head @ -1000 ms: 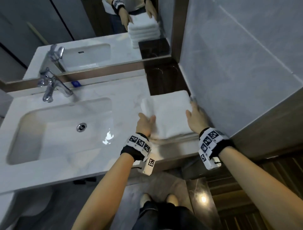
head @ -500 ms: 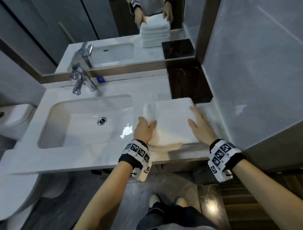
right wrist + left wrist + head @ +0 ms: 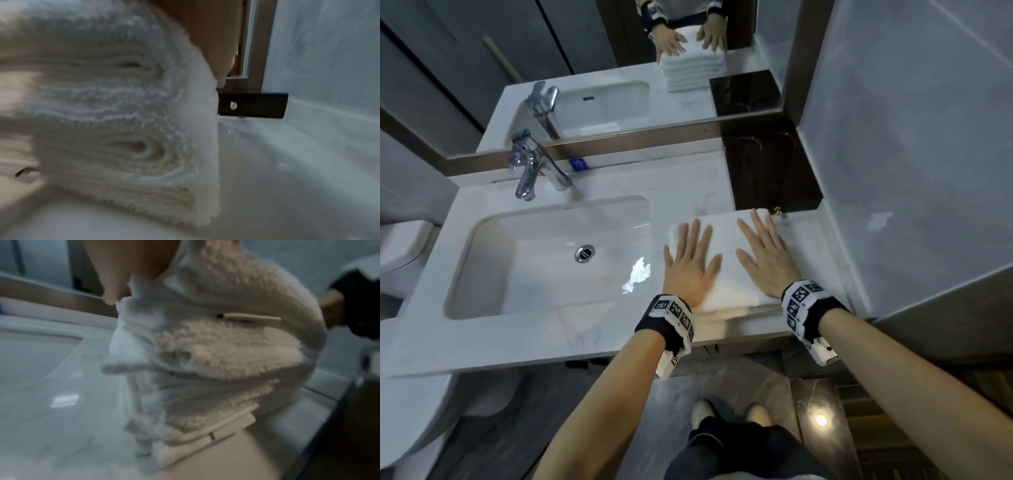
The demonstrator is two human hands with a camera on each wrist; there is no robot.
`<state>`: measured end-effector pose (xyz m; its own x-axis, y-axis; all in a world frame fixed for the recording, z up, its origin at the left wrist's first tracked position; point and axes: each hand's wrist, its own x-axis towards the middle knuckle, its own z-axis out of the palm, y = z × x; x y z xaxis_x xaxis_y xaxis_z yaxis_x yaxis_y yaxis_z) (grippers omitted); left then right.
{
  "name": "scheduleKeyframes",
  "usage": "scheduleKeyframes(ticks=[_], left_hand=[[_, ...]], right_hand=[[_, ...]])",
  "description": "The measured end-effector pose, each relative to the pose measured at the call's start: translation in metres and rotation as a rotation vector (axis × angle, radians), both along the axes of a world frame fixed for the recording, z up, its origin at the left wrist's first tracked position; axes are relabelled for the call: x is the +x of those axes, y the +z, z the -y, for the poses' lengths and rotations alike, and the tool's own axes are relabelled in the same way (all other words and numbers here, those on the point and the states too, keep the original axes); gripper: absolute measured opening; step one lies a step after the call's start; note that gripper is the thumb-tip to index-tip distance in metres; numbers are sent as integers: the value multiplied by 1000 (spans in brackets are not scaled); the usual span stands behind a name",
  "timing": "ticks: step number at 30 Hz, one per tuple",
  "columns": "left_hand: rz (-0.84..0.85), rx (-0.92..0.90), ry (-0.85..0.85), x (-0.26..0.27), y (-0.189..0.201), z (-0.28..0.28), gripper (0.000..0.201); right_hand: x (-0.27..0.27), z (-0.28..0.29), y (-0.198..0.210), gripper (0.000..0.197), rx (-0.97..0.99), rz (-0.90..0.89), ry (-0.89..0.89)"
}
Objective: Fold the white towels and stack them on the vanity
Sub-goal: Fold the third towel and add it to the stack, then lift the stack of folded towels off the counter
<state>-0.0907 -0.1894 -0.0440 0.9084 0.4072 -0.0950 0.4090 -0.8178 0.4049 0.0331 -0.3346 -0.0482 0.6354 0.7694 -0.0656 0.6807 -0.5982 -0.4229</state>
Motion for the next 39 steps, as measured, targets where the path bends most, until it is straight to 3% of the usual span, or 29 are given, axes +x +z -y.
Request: scheduleKeyframes(ticks=[4,6,8,10,12,14,17,18,19,23,25,27,30,33,35,37,39], left_hand=[[90,-68,14,4,-4,-5,57],[220,-129,123,2,-2,-4,65],[330,-367,379,-2,1,-4,83],[292,-766,632,-9,1,-6,102],[161,-993,728,-15,2,-8,107],[121,-1093,731,-20,3,-8,99],[118,-1161,712,-32,3,-1,83],[108,-1176,703,-39,3,3,75],[91,-1195,694,-48,2,6,70],[-79,-1128,717,-84,8,18,71],[-144,-1080,754,-96,15,23,69],[-195,-1062,756,-106,21,27,70],[-215,-1135,751,-117,25,33,86],[-204,-1169,740,-131,27,39,107],[-157,-1213,782,-146,27,41,89],[-91,-1266,804,-165,26,39,61],[-27,-1289,812,-188,23,32,52]], right_hand=[[6,-5,-3,59,29,-65,8],[11,-4,3,60,131,-222,0],[14,2,11,65,371,-570,-128],[14,11,13,69,560,-920,-341],[10,20,14,68,538,-1067,-442],[5,27,12,63,486,-1101,-444],[-5,39,11,31,404,-1107,-441],[-9,44,11,29,360,-1113,-446],[-13,49,10,38,310,-1116,-459],[-35,67,4,111,57,-1037,-528],[-46,72,2,126,28,-1056,-549],[-54,76,0,129,7,-1083,-549],[-69,81,0,122,3,-1155,-510],[-88,83,-1,89,146,-1350,-509],[-98,81,-2,73,209,-1417,-494],[-108,74,-1,69,210,-1457,-434],[-119,62,4,71,152,-1496,-342]])
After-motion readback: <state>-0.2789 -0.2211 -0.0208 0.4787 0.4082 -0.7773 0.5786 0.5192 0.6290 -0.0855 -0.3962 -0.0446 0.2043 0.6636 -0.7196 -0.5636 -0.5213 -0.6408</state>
